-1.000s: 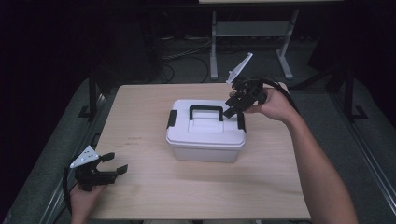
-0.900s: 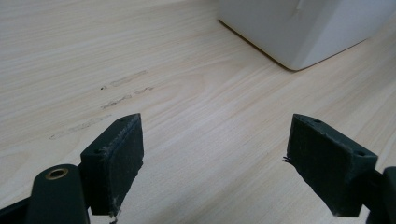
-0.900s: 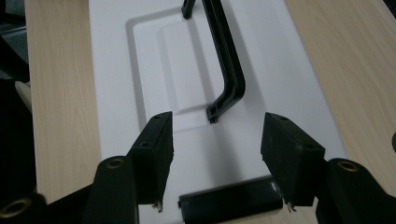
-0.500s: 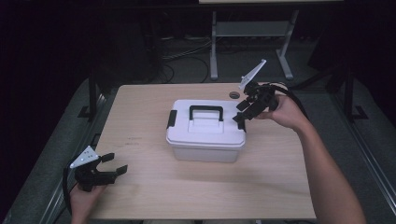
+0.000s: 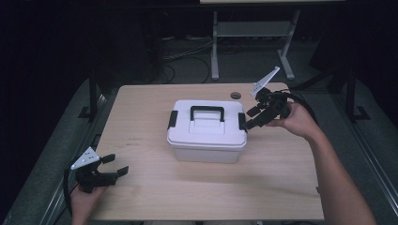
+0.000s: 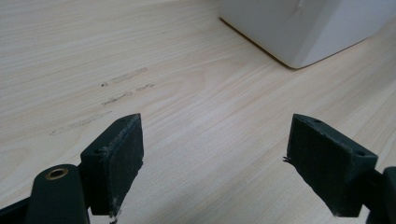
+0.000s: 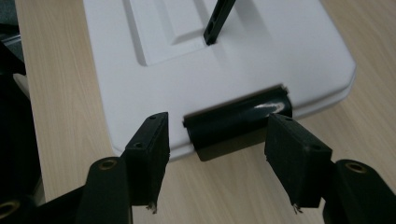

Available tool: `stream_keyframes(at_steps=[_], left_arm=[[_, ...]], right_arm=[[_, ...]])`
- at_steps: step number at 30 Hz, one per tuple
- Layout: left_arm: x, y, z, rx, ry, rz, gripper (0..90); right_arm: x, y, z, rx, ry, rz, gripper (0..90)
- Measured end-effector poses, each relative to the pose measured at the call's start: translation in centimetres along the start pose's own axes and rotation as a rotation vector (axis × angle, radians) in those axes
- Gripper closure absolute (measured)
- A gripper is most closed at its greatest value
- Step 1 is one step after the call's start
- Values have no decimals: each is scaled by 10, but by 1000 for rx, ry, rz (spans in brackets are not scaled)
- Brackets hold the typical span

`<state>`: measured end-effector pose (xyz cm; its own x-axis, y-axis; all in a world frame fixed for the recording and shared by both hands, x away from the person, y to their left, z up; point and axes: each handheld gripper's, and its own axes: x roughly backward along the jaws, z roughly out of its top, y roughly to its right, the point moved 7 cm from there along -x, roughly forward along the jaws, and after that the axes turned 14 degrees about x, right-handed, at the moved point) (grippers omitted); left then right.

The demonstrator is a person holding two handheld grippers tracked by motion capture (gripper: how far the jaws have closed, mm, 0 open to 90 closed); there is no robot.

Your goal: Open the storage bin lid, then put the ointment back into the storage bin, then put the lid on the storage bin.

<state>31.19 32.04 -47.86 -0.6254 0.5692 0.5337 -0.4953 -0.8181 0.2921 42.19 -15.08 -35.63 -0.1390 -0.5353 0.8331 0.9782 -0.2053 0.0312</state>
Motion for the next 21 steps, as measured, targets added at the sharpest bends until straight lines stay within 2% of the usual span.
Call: stream_keyframes(at_steps=[13, 21], left_arm=[[0, 2, 0, 1, 4, -5, 181], [-1, 2, 1, -5, 1, -7, 181]], right_arm=[[8, -8, -15, -24, 0, -19, 396], [6, -12, -25, -38, 10, -22, 395]])
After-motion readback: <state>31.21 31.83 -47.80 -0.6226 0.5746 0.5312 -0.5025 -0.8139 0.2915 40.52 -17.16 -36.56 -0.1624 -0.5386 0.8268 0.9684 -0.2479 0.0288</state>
